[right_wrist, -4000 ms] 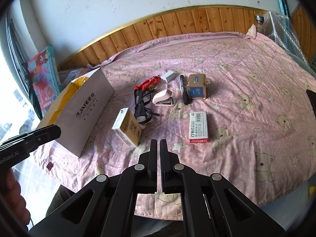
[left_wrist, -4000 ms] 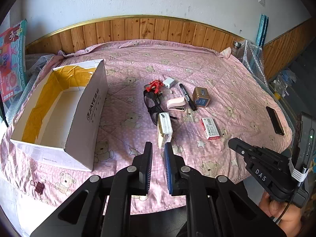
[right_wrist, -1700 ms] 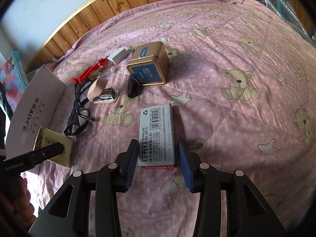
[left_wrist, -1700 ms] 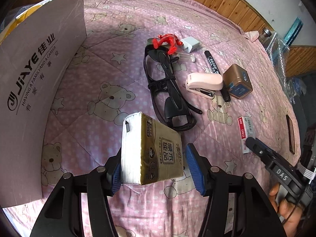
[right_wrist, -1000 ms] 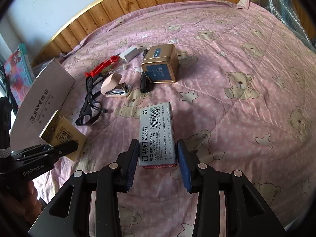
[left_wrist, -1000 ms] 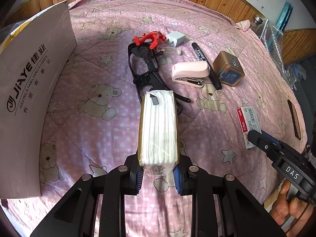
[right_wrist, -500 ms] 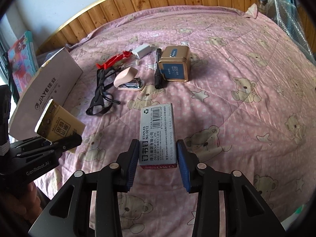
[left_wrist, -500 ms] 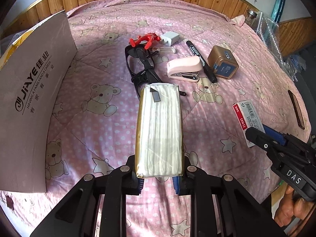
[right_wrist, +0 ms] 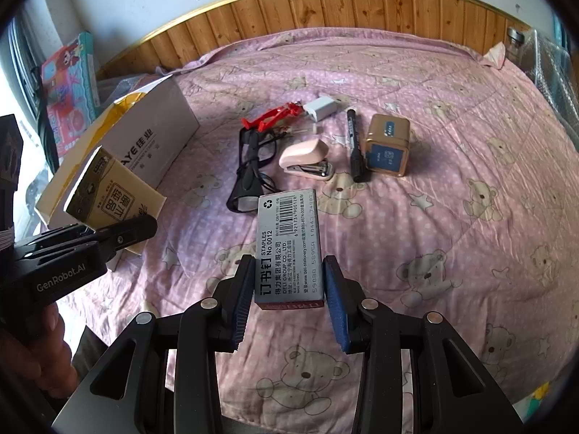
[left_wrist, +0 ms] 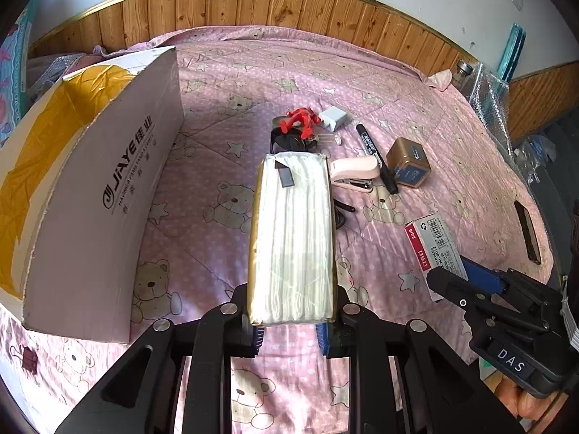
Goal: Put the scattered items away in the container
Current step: 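Lift both held boxes and carry them toward the white cardboard box, then lower both boxes over the cardboard box and open both grippers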
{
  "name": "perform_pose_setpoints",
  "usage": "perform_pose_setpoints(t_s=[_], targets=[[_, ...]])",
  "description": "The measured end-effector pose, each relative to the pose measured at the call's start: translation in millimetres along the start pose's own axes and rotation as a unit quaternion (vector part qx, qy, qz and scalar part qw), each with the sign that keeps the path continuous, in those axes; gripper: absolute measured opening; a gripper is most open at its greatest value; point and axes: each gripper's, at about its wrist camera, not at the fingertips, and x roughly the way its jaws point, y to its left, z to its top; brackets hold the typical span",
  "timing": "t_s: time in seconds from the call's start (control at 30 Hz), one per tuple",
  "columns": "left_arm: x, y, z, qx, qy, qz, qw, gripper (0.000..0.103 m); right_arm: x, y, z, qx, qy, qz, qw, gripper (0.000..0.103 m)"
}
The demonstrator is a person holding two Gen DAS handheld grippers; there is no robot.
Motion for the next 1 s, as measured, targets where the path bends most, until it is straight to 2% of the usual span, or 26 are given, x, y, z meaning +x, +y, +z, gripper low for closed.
perform_pose_setpoints(t_s=[0.5, 0.73, 1.0], targets=[[-50, 55, 2, -0.050, -0.043, -0.005, 0.9978, 0.023, -14, 77, 27, -0.067, -0.013, 0.031, 0.997, 0.040], [-73, 88, 1, -0.087, -0.065, -0.006, 0.9940, 0.023, -19, 124, 49, -0.119, -0.023, 0.049, 0.991, 0.040], [-98, 122, 2, -0.122, -0.094, -0.004, 0.9880, 0.023, -18, 164, 67, -0.148, -0.020, 0.075, 0.986, 0.040]])
